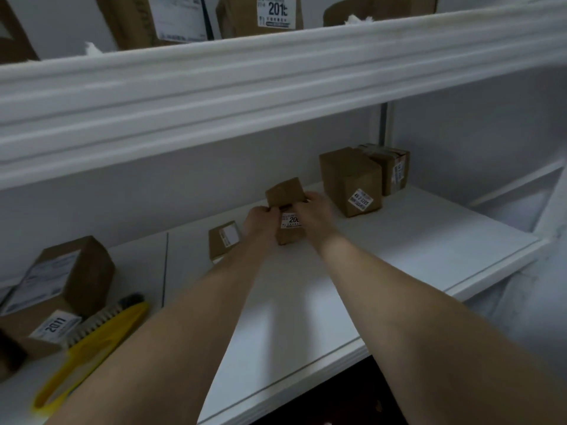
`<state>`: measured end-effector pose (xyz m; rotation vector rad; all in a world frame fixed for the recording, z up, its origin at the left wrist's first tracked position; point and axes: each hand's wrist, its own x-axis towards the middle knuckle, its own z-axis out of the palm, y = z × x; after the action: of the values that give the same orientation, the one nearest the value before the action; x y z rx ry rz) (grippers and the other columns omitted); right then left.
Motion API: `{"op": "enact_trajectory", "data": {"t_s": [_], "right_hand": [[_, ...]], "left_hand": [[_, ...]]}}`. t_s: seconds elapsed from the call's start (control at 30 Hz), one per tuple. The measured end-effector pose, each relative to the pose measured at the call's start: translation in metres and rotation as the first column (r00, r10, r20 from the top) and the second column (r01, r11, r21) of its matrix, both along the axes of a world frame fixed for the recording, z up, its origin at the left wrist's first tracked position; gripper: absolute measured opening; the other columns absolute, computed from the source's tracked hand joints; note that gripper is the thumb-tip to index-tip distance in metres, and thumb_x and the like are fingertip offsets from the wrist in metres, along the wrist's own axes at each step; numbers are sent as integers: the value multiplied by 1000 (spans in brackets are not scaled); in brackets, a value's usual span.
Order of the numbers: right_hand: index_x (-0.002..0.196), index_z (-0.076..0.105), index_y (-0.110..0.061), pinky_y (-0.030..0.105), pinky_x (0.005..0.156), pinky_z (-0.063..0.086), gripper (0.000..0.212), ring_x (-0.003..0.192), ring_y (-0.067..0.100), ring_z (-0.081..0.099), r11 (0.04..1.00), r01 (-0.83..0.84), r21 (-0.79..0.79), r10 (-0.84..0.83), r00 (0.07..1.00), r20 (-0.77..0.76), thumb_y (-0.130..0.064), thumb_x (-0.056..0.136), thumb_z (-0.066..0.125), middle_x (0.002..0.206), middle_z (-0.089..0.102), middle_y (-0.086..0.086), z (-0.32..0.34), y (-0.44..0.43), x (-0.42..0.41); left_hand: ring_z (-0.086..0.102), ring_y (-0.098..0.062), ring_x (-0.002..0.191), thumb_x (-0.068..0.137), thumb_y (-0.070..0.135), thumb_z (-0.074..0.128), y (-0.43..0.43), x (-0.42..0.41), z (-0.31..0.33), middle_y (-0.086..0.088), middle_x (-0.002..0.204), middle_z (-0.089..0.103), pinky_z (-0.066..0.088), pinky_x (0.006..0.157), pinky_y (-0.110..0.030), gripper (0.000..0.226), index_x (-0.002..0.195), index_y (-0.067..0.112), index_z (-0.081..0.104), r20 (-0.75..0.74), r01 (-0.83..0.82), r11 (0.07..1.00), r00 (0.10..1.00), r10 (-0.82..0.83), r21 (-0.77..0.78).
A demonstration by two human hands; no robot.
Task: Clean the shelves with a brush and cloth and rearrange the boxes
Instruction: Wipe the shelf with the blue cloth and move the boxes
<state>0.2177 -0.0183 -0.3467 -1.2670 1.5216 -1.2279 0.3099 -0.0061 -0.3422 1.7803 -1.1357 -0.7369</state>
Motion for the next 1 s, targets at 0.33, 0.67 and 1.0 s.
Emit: {"op": "enact_trajectory", "data": {"t_s": [0.33,0.67,1.0], "right_hand": [[148,26,-16,39,105,36,80,129,36,35,990,85,116,-75,993,-93,-41,83,65,144,32,17,-11,11,7],[147,18,-34,45,105,33,99,130,37,29,999,-45,25,51,836,-547,-53,68,76,145,20,13,-12,21,25],[140,28,-31,42,99,41,80,120,36,35,997,-32,64,62,836,-546,-38,74,73,136,28,13,-13,25,28]], "left_hand": [[42,-33,123,90,37,51,20,36,-6,-14,132,49,38,99,-39,43,129,20,53,587,-27,998,810,-15,62],[22,-34,135,86,52,54,30,72,-27,-8,150,16,34,103,-52,66,144,43,25,593,-73,964,800,-98,257],[39,-39,126,90,33,51,37,80,-32,-8,146,25,37,104,-38,53,141,39,37,597,-19,961,787,-156,276]]}}
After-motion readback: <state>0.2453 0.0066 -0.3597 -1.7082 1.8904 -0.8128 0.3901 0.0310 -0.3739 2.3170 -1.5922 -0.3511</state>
